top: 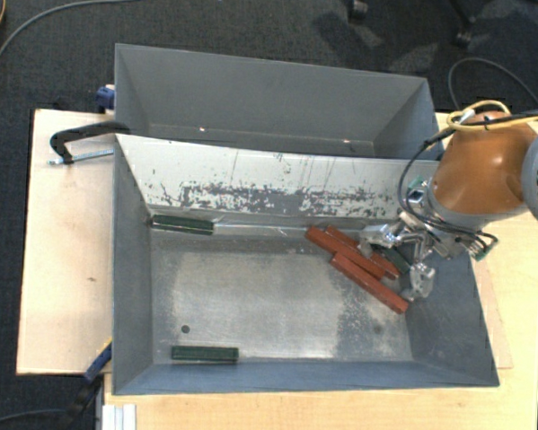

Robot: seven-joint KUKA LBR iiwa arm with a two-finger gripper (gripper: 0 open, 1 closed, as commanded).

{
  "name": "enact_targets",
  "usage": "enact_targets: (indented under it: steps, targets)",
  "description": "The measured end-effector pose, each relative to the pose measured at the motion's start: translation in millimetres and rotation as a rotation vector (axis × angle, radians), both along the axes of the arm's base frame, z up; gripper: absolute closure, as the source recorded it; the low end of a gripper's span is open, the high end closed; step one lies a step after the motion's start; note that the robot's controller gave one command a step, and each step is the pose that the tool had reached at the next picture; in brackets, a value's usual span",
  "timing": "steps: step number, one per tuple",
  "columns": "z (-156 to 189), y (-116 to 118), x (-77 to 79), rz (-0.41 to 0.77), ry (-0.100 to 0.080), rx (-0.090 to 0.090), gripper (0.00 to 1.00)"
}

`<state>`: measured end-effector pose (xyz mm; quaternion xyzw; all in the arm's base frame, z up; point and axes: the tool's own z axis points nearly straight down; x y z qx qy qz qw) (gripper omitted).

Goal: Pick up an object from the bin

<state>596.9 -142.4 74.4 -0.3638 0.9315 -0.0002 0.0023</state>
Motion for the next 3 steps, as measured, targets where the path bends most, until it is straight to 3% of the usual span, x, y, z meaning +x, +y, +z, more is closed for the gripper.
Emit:
enact_targets:
  steps: [1,2,3]
  targets:
    - [-3,46,-12.8,0.609,0.001,-0.002,0.0]
    - [17,121,-27.8,0.503,0.002,0.002,0.0]
    - [22,136,-42.9,0.352,0.003,0.0,0.0]
